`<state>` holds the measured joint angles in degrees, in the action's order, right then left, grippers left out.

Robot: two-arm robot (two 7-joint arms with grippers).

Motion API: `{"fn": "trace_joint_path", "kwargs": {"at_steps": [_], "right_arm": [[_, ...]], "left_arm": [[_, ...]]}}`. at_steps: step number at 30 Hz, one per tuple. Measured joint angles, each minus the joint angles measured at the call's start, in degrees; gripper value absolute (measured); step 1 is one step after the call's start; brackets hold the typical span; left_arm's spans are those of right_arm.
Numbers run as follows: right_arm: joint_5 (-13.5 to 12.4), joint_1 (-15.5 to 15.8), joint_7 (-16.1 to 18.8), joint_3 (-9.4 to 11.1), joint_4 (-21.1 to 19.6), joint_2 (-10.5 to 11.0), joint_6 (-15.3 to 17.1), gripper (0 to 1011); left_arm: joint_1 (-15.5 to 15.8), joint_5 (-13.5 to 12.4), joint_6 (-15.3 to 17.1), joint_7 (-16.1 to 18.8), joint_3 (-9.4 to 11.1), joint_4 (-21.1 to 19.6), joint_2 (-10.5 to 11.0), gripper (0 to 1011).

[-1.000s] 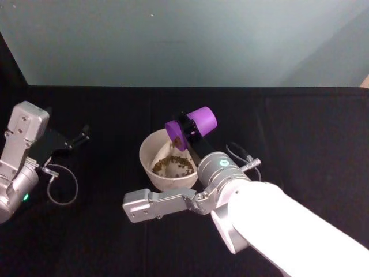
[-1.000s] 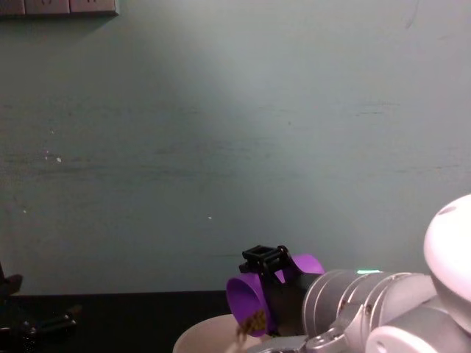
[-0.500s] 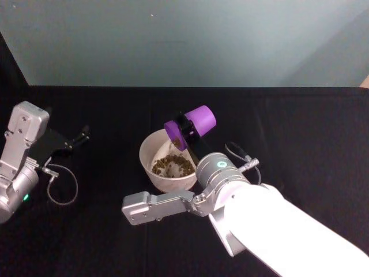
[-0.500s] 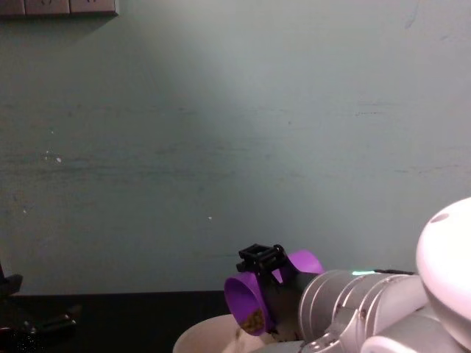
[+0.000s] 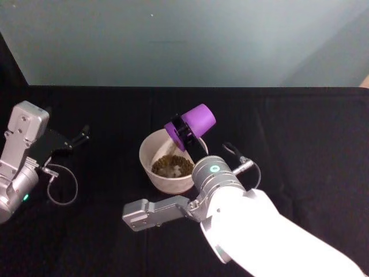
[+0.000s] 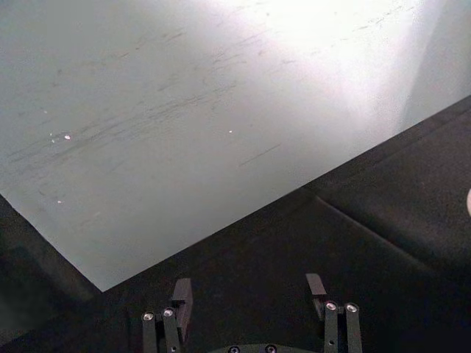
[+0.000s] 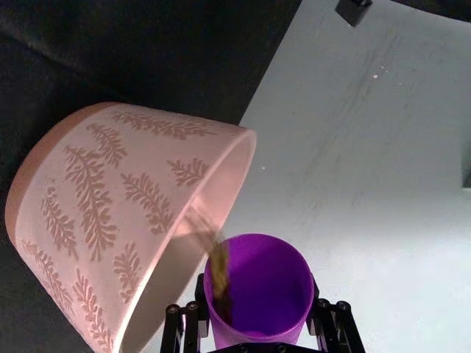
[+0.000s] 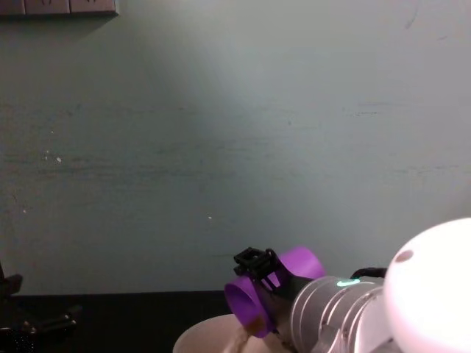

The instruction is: Pick up the cup and pour the mung beans from the cup into the bowl.

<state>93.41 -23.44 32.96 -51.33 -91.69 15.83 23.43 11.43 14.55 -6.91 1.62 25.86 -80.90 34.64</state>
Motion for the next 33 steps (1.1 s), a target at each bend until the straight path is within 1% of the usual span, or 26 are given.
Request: {"fn": "trace_joint_path", "kwargs": {"at_steps": [7, 15, 16, 17, 18, 23, 30, 32, 33], "right_arm": [[3.98, -0.37, 1.20, -1.26, 0.42, -0.30, 0.36, 723], [7.69, -0.60, 2.54, -2.38, 0.80, -0.56, 0.58, 723], [8.75, -0.69, 2.99, -2.74, 0.95, -0.59, 0.67, 723], [8.75, -0.69, 2.99, -2.74, 0.95, -0.59, 0.67, 723], [9.73, -0.81, 3.37, -3.01, 1.08, -0.67, 0.69, 723], [12.35, -0.95, 4.44, -3.79, 1.35, -0.79, 0.72, 723], [13.38, -0.82, 4.51, -3.81, 1.36, -0.89, 0.64, 723], [13.37, -0.72, 4.46, -3.70, 1.34, -0.89, 0.64, 723], [12.88, -0.45, 4.10, -3.27, 1.09, -0.89, 0.68, 723]], "left_arm": [[0.00, 0.00, 0.00, 0.00, 0.00, 0.00, 0.00, 1000], [0.00, 0.00, 0.00, 0.00, 0.00, 0.00, 0.00, 1000], [0.00, 0.00, 0.00, 0.00, 0.00, 0.00, 0.00, 1000], [0.00, 0.00, 0.00, 0.00, 0.00, 0.00, 0.00, 1000], [0.00, 0.00, 0.00, 0.00, 0.00, 0.00, 0.00, 1000], [0.00, 0.00, 0.00, 0.00, 0.00, 0.00, 0.00, 1000], [0.00, 0.00, 0.00, 0.00, 0.00, 0.00, 0.00, 1000], [0.00, 0.00, 0.00, 0.00, 0.00, 0.00, 0.00, 1000], [0.00, 0.00, 0.00, 0.00, 0.00, 0.00, 0.00, 1000]]}}
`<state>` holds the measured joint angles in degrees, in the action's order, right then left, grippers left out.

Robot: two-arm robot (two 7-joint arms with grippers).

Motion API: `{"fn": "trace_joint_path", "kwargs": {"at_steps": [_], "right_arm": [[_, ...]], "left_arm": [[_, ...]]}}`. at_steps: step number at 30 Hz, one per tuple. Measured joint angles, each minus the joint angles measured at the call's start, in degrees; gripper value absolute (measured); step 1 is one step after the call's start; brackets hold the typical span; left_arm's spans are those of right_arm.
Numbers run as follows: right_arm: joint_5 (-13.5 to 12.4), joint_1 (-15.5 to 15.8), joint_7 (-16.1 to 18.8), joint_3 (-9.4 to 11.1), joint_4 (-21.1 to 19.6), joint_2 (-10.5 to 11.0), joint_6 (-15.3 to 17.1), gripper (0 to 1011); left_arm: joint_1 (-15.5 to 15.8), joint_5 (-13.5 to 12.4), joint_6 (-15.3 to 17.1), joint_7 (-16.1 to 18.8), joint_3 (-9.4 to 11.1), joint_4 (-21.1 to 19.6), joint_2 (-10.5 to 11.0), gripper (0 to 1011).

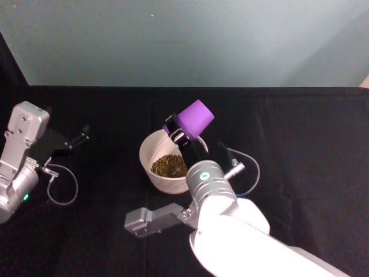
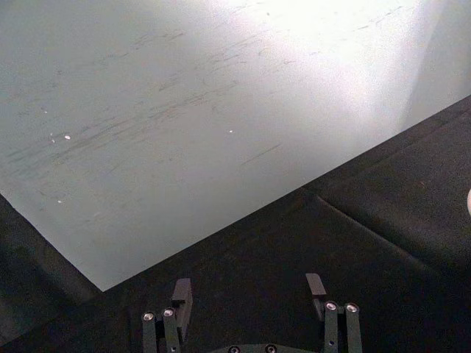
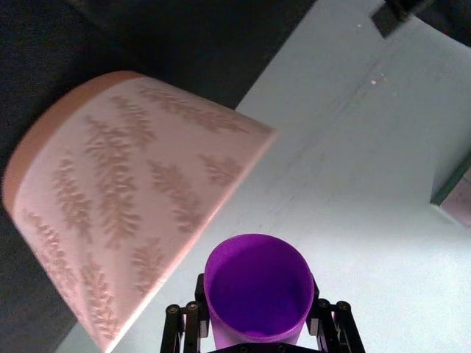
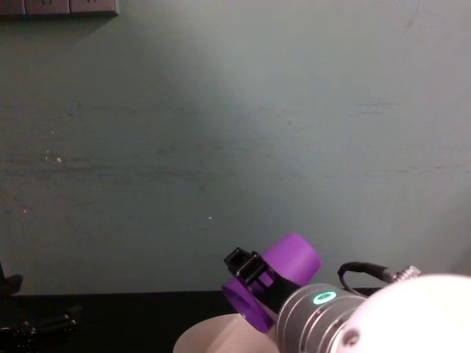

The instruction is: Pick up the cup and pour the mung beans from the cup into the bowl.

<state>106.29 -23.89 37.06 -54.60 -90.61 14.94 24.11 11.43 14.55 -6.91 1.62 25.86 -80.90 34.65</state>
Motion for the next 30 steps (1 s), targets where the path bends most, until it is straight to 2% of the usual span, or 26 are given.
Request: {"fn": "trace_joint_path", "kwargs": {"at_steps": [2, 3, 5, 6, 8, 9, 10, 12, 13, 14, 15, 16, 18, 19, 25, 26, 27, 28, 30], "right_arm": [[-1.72, 0.44, -1.02, 0.90, -0.55, 0.01, 0.07, 723], [-3.96, 1.02, -2.27, 2.17, -1.13, -0.01, 0.13, 723], [-6.37, 1.65, -3.54, 3.54, -1.73, -0.04, 0.15, 723], [-9.34, 2.39, -5.10, 5.23, -2.52, -0.11, 0.06, 723], [-13.00, 3.38, -7.00, 7.45, -3.31, -0.33, -0.29, 723], [-16.92, 4.51, -8.86, 9.96, -4.17, -0.75, -1.05, 723], [-16.92, 4.51, -8.86, 9.96, -4.17, -0.75, -1.05, 723], [-25.75, 5.69, -11.53, 14.00, -5.67, -1.11, -1.73, 723], [-25.75, 5.69, -11.53, 14.00, -5.67, -1.11, -1.73, 723], [-29.99, 6.16, -12.06, 16.11, -6.22, -1.53, -2.12, 723], [-31.89, 6.31, -12.06, 17.13, -6.44, -1.80, -2.22, 723], [-35.47, 6.59, -11.88, 19.17, -6.75, -2.37, -2.40, 723], [-39.04, 6.83, -11.50, 21.15, -7.00, -2.91, -2.51, 723], [-42.22, 7.08, -11.16, 23.06, -7.22, -3.33, -2.60, 723], [-50.96, 7.69, -10.10, 28.78, -7.69, -4.47, -2.77, 723], [-53.53, 7.79, -9.51, 30.32, -7.69, -4.71, -2.97, 723], [-54.94, 7.85, -9.18, 31.19, -7.68, -4.85, -3.20, 723], [-57.98, 7.94, -8.49, 32.83, -7.50, -5.10, -3.74, 723], [-60.73, 8.04, -7.82, 34.39, -7.14, -5.36, -4.28, 723]], "left_arm": [[0.00, 0.00, 0.00, 0.00, 0.00, 0.00, 0.00, 1000], [0.00, 0.00, 0.00, 0.00, 0.00, 0.00, 0.00, 1000], [0.00, 0.00, 0.00, 0.00, 0.00, 0.00, 0.00, 1000], [0.00, 0.00, 0.00, 0.00, 0.00, 0.00, 0.00, 1000], [0.00, 0.00, 0.00, 0.00, 0.00, 0.00, 0.00, 1000], [0.00, 0.00, 0.00, 0.00, 0.01, 0.00, -0.01, 1000], [0.00, 0.00, 0.00, 0.00, 0.01, 0.00, -0.01, 1000], [0.00, 0.00, -0.01, 0.00, 0.00, 0.00, 0.00, 1000], [0.00, 0.00, -0.01, 0.00, 0.00, 0.00, 0.00, 1000], [0.00, 0.00, -0.01, 0.00, 0.00, 0.00, 0.00, 1000], [0.00, 0.00, 0.00, 0.00, 0.00, 0.00, 0.00, 1000], [0.00, 0.00, 0.00, 0.00, 0.00, 0.00, 0.00, 1000], [0.00, 0.00, -0.01, 0.00, 0.00, 0.00, 0.00, 1000], [0.00, 0.00, 0.00, 0.00, 0.00, 0.00, 0.00, 1000], [0.00, 0.00, 0.00, 0.00, 0.00, 0.00, 0.00, 1000], [0.00, 0.00, 0.00, 0.00, 0.00, 0.00, 0.00, 1000], [0.00, 0.00, -0.01, 0.00, 0.00, 0.00, 0.00, 1000], [0.00, 0.00, -0.01, 0.00, 0.00, 0.00, 0.00, 1000], [0.00, 0.00, 0.00, 0.00, 0.00, 0.00, 0.00, 1000]]}}
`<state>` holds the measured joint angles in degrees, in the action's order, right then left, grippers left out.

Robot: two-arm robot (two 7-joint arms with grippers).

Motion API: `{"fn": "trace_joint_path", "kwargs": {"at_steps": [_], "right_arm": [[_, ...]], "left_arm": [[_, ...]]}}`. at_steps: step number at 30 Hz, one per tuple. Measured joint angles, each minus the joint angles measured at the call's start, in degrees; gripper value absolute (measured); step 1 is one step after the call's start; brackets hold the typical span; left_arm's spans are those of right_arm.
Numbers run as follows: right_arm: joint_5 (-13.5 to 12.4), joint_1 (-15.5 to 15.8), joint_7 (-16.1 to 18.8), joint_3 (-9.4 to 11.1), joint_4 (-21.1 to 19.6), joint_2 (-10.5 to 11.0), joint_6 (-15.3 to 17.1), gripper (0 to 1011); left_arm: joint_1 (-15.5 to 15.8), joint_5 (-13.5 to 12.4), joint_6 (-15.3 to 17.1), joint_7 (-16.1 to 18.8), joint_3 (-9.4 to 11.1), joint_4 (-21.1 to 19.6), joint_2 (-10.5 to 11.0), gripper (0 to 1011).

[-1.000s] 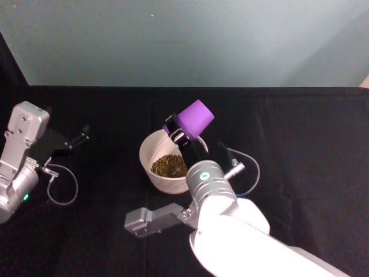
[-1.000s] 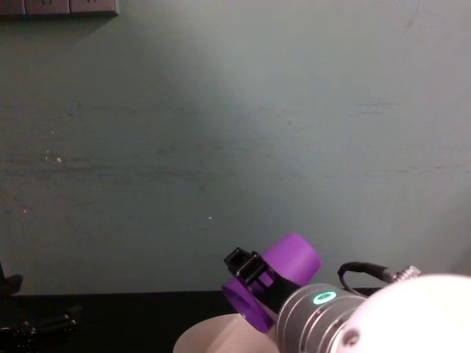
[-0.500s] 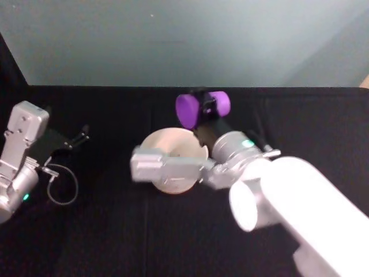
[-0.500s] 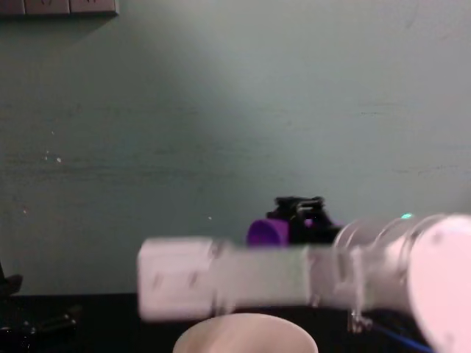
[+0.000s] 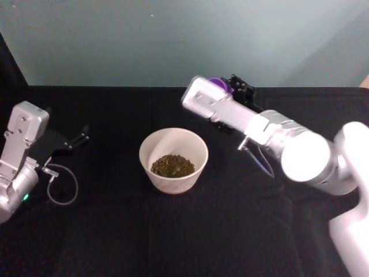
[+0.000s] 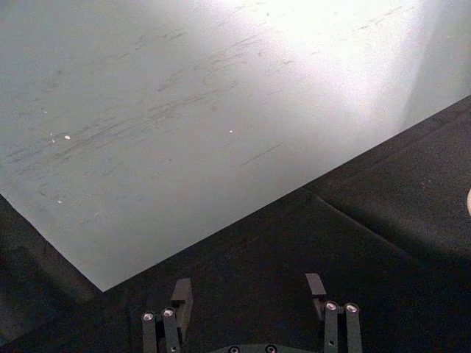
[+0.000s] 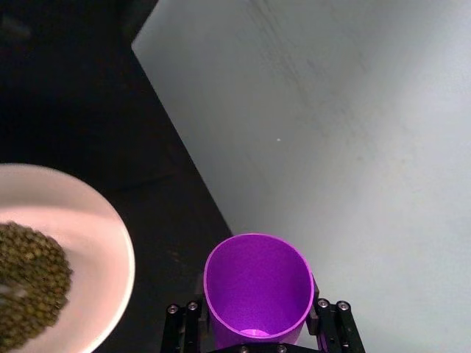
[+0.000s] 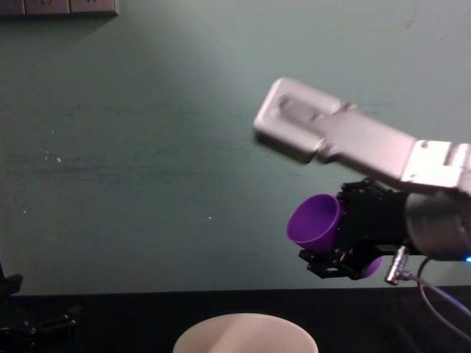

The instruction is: Pick up the cup and pour the mung beans from the cup into the bowl.

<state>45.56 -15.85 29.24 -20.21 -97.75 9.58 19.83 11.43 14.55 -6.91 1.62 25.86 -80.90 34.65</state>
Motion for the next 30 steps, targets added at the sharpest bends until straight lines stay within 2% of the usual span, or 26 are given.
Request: {"fn": "trace_joint_path", "kwargs": {"at_steps": [1, 4, 7, 8, 12, 16, 30], "right_arm": [[-1.01, 0.03, 0.26, 0.59, 0.16, -0.11, -0.23, 723], [-7.61, 0.18, 1.51, 4.22, 1.61, -0.69, -2.26, 723], [-11.27, 0.29, 1.84, 6.19, 2.63, -1.09, -3.70, 723], [-13.66, 0.46, 1.88, 7.38, 3.42, -1.39, -4.97, 723], [-17.97, 0.82, 1.71, 9.61, 5.19, -1.94, -7.33, 723], [-19.66, 0.89, 1.46, 10.07, 6.02, -1.93, -8.26, 723], [-19.12, 0.88, 1.42, 9.82, 5.76, -1.87, -8.01, 723]], "left_arm": [[0.00, 0.00, 0.00, 0.00, 0.00, 0.00, 0.00, 1000], [0.00, 0.00, 0.00, 0.00, 0.00, 0.00, 0.00, 1000], [0.00, 0.00, 0.00, 0.00, 0.00, 0.00, 0.00, 1000], [0.00, -0.01, 0.00, 0.00, 0.00, 0.00, 0.00, 1000], [0.00, 0.00, 0.00, 0.00, 0.00, 0.00, 0.00, 1000], [0.00, 0.00, 0.00, 0.00, 0.00, 0.00, 0.00, 1000], [0.00, 0.00, 0.00, 0.00, 0.00, 0.00, 0.00, 1000]]}}
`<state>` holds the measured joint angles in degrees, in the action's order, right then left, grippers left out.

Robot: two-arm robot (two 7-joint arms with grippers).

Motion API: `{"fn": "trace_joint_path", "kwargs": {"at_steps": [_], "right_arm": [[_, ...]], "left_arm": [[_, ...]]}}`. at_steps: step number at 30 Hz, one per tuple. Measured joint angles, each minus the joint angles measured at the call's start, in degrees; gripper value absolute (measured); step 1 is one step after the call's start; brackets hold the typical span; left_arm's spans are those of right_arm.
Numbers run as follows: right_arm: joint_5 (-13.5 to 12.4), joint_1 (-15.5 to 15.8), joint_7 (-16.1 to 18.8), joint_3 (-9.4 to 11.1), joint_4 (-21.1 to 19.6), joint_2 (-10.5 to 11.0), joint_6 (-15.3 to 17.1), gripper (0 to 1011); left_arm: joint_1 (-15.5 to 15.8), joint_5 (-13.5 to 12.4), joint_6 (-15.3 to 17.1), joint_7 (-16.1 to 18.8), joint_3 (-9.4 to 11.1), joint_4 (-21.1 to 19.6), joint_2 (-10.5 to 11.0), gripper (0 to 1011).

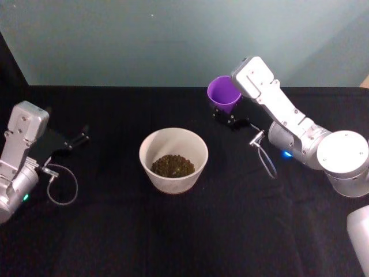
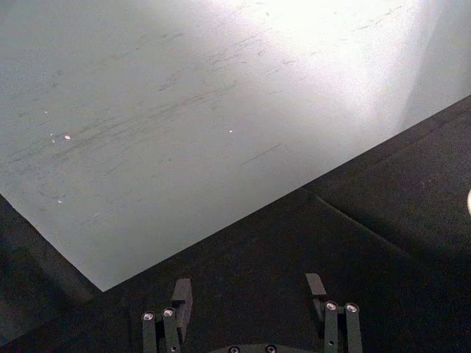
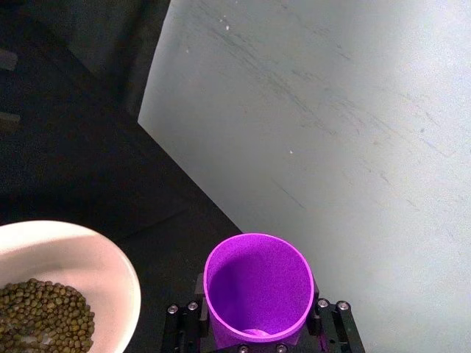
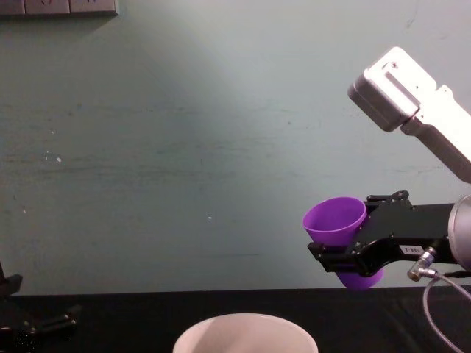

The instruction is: Pick up the cup and pour the mung beans from the cup into the bowl.

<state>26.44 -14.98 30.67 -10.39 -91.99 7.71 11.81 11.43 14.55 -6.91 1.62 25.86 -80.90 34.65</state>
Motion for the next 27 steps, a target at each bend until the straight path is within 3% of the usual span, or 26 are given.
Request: {"fn": "trace_joint_path", "kwargs": {"at_steps": [7, 11, 17, 27], "right_arm": [[0.06, -0.71, 0.29, -0.76, -0.12, 1.15, 1.40, 723], [-1.81, -0.26, 0.23, -0.27, 0.79, 1.29, 0.60, 723], [-8.76, 0.76, 0.64, 2.49, 4.57, 0.78, -3.90, 723], [-16.69, 0.85, 0.98, 5.37, 10.68, -0.57, -8.16, 723]], "left_arm": [[0.00, 0.00, 0.00, 0.00, 0.00, 0.00, 0.00, 1000], [0.00, 0.00, 0.00, 0.00, 0.00, 0.00, 0.00, 1000], [0.00, 0.00, 0.00, 0.00, 0.00, 0.00, 0.00, 1000], [0.00, 0.00, 0.00, 0.00, 0.00, 0.00, 0.00, 1000]]}}
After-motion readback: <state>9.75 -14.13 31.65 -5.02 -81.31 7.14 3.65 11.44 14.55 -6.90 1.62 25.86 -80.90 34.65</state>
